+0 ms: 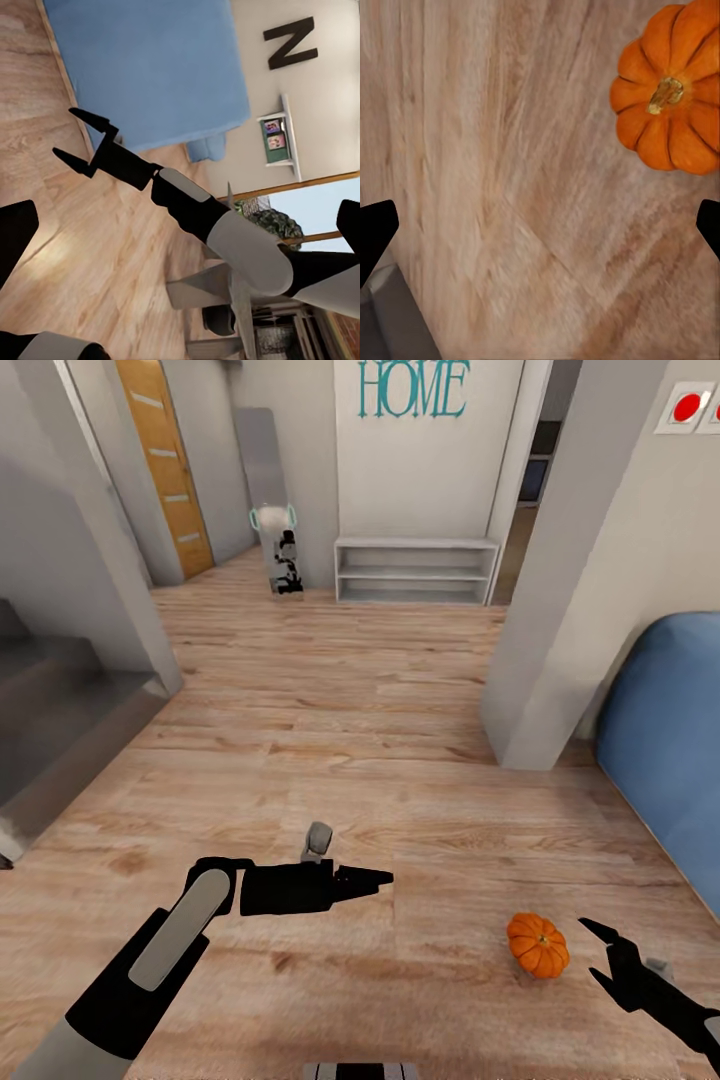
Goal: Place each of the two pumpkins and all three candles from the living room inside a cabinet in the living room (use any cabinet), then make sure every cabinet is closed, and position the cauldron so it is next to a table in the living room.
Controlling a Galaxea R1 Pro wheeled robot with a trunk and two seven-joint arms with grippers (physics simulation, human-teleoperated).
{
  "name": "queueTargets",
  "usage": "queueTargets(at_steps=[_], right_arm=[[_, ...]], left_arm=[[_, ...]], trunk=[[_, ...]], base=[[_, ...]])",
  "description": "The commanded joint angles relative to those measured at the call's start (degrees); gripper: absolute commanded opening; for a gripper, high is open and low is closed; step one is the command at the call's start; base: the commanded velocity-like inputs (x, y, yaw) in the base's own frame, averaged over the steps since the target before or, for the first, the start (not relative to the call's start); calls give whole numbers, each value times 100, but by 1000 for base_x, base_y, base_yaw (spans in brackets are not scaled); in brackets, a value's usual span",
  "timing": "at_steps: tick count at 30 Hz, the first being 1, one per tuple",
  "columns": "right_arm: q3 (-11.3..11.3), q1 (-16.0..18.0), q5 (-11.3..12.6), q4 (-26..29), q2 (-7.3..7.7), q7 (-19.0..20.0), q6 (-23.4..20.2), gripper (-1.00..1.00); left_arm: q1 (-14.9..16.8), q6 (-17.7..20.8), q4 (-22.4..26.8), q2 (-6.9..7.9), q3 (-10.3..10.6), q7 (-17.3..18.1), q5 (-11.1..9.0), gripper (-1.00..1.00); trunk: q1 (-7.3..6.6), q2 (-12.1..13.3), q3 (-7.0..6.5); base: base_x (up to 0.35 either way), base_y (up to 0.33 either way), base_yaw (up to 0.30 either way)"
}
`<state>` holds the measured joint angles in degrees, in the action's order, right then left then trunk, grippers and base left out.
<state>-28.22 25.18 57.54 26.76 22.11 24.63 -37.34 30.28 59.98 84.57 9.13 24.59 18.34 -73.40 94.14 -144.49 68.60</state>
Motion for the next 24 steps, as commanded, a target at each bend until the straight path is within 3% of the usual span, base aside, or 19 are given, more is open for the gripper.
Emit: queueTargets(at_steps=[1,7,24], right_arm=[[-31,5,7,-10,3,42,-53,100],[-26,5,-24,-94,57,488,-99,100],[-17,5,-41,-127,70,604,-98,100]], left_arm=[[4,2,0,3,6,56,45,100],[4,2,6,1,11,56,45,100],[4,2,195,49,-40,187,-3,100]], trunk=[[1,-3,27],[17,-12,160],[55,-32,492]], base=[[0,0,0],[0,0,0],[0,0,0]])
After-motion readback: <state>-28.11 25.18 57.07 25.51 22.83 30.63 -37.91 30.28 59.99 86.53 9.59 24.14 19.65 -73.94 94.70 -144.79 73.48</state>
